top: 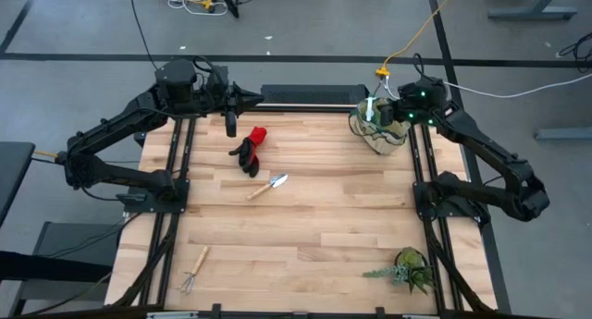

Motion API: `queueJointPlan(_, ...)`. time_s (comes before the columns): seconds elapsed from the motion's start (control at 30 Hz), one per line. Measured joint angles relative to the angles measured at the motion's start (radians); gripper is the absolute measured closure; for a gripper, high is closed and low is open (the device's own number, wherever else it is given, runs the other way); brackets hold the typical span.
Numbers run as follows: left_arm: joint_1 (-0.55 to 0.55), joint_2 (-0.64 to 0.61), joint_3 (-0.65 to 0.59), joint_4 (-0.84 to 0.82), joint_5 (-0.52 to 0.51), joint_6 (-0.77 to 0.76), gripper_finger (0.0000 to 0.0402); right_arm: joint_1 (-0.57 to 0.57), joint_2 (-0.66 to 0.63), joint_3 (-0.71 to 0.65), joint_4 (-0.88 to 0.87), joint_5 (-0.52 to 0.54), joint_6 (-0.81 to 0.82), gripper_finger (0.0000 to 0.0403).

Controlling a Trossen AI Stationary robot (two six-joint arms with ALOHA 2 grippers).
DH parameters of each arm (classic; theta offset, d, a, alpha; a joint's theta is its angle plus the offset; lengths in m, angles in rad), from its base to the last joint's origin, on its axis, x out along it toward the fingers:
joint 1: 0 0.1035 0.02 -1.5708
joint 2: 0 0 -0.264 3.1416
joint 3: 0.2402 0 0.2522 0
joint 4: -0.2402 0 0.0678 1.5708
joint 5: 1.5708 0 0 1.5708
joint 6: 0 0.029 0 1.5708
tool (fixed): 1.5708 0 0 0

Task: Pick & Place Garden tools in Gardening bag
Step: Put the green spray bottle into the gardening bag

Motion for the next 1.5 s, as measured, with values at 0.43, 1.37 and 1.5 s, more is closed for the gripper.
queueJointPlan(0.43, 0.0, 0.0, 0.0, 0.002, 0.0, 0.0, 0.039, 0.109, -0.002, 0.0, 0.08, 0.15, 0.001, 0.0403)
queueJointPlan(1.37, 0.0, 0.0, 0.0, 0.003, -0.011, 0.002, 0.039, 0.204, 0.089, 0.395, -0.143, 0.469, -0.057, 0.0403)
queueJointPlan(1.5, 0.0, 0.0, 0.0, 0.003, -0.011, 0.002, 0.039, 0.243, 0.137, 0.434, -0.156, 0.54, -0.059, 0.0403)
